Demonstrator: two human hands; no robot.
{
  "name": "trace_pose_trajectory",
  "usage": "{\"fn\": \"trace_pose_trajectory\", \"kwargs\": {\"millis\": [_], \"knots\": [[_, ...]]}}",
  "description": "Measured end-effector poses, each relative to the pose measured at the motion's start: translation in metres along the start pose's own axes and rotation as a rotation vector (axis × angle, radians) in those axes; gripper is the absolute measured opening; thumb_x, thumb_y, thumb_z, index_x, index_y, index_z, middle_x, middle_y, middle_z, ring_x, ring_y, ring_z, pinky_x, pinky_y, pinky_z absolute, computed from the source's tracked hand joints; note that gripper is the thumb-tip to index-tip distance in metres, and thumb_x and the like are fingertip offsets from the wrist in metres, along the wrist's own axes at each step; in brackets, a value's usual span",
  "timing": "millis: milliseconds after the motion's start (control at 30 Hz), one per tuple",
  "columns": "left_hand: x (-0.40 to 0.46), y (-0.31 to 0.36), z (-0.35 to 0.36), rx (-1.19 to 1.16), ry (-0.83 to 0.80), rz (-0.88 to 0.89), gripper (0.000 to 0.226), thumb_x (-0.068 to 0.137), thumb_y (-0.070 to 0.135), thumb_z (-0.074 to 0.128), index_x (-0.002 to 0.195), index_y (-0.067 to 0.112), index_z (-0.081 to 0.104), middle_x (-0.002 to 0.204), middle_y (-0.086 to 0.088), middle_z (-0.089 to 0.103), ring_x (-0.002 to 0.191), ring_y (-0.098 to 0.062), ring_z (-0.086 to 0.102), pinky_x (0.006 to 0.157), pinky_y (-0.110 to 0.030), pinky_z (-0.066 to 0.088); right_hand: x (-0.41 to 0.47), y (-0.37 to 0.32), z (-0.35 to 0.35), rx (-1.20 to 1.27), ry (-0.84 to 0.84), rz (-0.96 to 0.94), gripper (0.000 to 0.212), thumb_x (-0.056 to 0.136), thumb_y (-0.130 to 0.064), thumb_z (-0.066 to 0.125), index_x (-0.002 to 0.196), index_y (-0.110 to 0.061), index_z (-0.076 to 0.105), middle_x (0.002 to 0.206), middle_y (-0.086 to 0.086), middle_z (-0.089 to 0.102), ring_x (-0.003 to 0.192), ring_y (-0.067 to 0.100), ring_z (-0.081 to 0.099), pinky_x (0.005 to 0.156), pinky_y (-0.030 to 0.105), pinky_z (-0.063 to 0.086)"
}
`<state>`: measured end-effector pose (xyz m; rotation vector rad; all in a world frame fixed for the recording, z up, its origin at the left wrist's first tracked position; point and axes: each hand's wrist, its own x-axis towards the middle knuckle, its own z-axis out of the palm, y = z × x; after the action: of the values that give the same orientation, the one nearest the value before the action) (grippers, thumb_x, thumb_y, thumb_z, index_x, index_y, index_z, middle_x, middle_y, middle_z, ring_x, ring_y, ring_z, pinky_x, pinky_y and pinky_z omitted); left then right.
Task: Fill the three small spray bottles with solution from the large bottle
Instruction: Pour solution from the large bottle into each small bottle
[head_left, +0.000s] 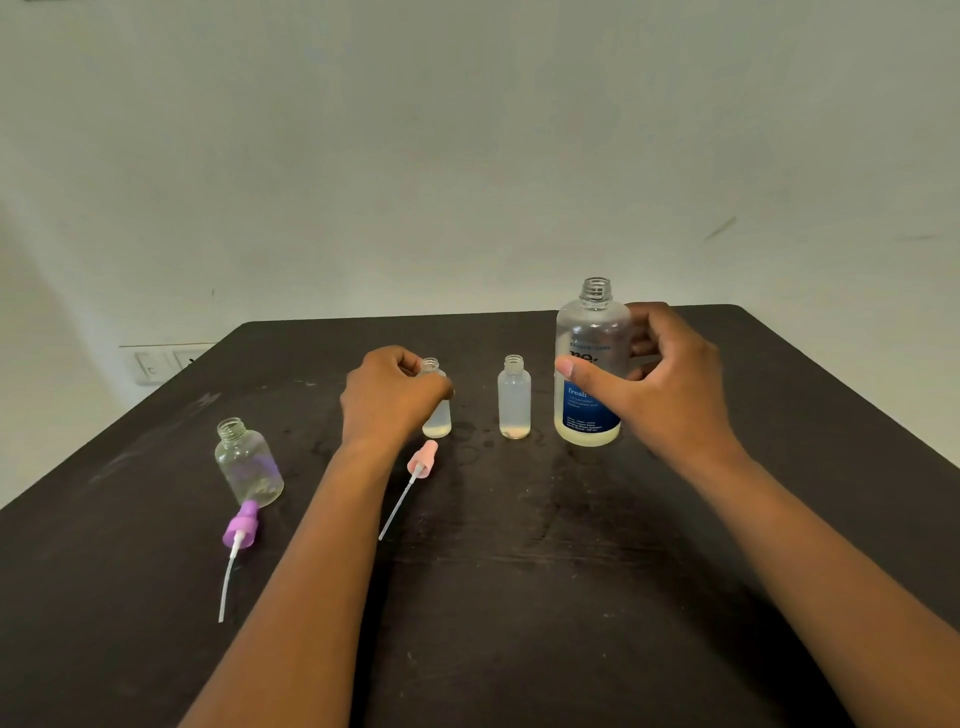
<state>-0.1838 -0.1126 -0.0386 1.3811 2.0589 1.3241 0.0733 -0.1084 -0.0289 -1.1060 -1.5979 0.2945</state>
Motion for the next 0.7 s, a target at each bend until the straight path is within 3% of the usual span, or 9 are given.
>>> {"fn": "trace_pose_trajectory", "kwargs": {"millis": [233,400,600,700], "knots": [[0.0,0.002,0.0,0.015,-0.032,-0.013,0.02,0.081,0.021,0.077,0.094,0.028,0.064,0.093,0.01,0.064,0.083,-0.006,0.057,0.062,-0.025,0.037,0.0,0.001,0.0,-0.041,-0.004,-0.015,0.078,0.061,-0.08,0.073,0.116,-0.026,0.066,0.106,-0.014,0.072,0.093,0.005,0.069,0.083,0.04,0.062],[-0.004,0.008,0.001,-0.018,0.014,0.029,0.03,0.083,0.032,0.079,0.109,0.03,0.065,0.097,0.016,0.063,0.085,-0.003,0.058,0.065,-0.023,0.039,0.0,0.001,0.0,-0.039,0.007,-0.021,0.076,0.061,-0.08,0.073,0.115,-0.027,0.066,0.105,-0.015,0.072,0.092,0.005,0.069,0.083,0.039,0.062],[-0.024,0.021,-0.002,-0.044,0.202,0.254,0.037,0.088,0.038,0.077,0.122,0.029,0.066,0.117,0.015,0.069,0.109,-0.01,0.066,0.093,-0.034,0.053,-0.001,0.0,0.0,-0.037,0.01,-0.048,0.077,0.063,-0.08,0.072,0.117,-0.026,0.066,0.107,-0.012,0.073,0.092,0.007,0.069,0.082,0.039,0.062],[-0.039,0.026,-0.011,-0.018,0.217,0.38,0.035,0.091,0.035,0.075,0.125,0.031,0.067,0.124,0.015,0.07,0.114,-0.007,0.065,0.096,-0.03,0.052,-0.002,-0.003,0.0,-0.021,0.013,-0.062,0.079,0.063,-0.081,0.071,0.118,-0.024,0.066,0.107,-0.012,0.072,0.092,0.007,0.069,0.081,0.037,0.062]]}}
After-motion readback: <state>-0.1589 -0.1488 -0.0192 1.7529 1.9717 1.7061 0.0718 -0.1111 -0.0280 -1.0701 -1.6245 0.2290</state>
